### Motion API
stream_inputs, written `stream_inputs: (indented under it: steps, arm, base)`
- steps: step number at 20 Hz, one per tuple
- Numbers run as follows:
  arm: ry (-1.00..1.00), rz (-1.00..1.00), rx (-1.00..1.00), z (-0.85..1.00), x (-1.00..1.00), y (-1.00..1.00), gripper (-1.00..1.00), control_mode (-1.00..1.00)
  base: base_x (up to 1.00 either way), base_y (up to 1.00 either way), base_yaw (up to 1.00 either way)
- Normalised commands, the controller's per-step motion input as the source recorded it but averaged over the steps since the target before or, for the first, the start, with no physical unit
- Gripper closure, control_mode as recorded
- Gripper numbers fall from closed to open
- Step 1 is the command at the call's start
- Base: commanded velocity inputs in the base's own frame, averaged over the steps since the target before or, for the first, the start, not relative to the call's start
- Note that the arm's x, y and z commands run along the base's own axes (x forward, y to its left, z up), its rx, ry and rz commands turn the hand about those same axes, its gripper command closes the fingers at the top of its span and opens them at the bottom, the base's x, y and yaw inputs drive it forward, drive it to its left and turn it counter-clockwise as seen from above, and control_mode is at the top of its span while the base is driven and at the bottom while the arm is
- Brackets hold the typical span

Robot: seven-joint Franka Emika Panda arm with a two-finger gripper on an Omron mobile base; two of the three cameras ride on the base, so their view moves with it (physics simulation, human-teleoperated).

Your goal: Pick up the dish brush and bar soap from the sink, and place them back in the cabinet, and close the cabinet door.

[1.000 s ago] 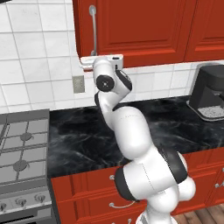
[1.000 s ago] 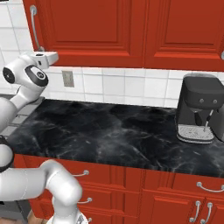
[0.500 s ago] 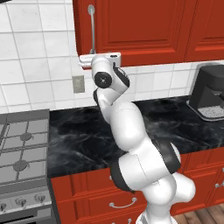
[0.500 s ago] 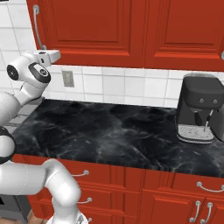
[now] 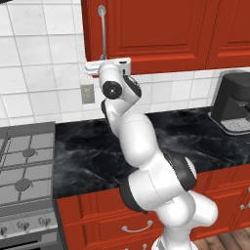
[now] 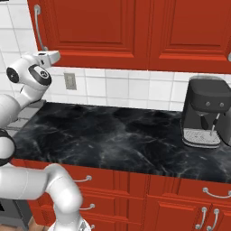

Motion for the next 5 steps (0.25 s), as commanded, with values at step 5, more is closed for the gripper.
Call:
stream_inputs:
  steps: [5]
  arm:
    - [0.0,0.0,0.0,0.0,0.14,0.0,-1.0,-1.0]
  base:
    - [0.0,0.0,0.0]
